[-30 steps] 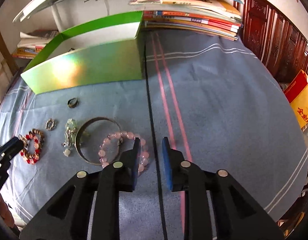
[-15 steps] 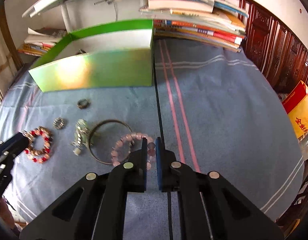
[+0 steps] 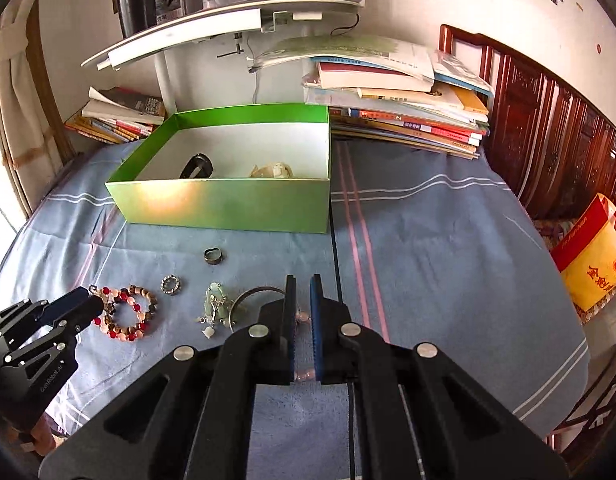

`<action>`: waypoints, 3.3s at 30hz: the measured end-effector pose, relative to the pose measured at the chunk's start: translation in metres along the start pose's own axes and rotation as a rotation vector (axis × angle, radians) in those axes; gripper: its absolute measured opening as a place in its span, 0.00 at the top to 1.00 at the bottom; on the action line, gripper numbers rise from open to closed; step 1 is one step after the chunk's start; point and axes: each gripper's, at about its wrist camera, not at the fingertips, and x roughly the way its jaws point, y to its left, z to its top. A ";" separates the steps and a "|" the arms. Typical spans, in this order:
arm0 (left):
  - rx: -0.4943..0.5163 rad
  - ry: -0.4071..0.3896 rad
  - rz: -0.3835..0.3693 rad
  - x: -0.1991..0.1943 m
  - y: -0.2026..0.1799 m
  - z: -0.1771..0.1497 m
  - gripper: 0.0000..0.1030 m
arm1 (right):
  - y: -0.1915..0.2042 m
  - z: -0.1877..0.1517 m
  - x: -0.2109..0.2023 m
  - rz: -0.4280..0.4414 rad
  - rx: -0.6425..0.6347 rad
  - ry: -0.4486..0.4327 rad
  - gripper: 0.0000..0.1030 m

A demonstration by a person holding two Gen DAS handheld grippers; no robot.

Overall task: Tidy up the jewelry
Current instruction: 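Grasp the beaded bracelet with the left tool while the right tool grasps the pink bracelet, then lift both bracelets and carry them over the green box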

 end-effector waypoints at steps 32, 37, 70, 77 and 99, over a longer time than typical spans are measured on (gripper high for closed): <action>-0.006 0.029 0.002 0.012 0.005 0.002 0.79 | -0.008 -0.019 0.041 -0.024 0.016 0.121 0.92; -0.007 -0.022 -0.012 -0.005 0.010 0.022 0.82 | -0.004 0.004 0.007 -0.005 -0.001 0.025 0.92; -0.023 0.174 -0.060 0.033 0.017 -0.018 0.92 | -0.001 -0.016 0.029 0.060 0.018 0.104 0.92; -0.011 0.104 -0.040 0.013 0.019 -0.002 0.92 | -0.008 -0.012 0.024 0.056 0.039 0.091 0.92; 0.063 -0.166 0.015 -0.003 0.024 0.183 0.92 | 0.010 0.149 0.026 0.108 0.015 -0.127 0.92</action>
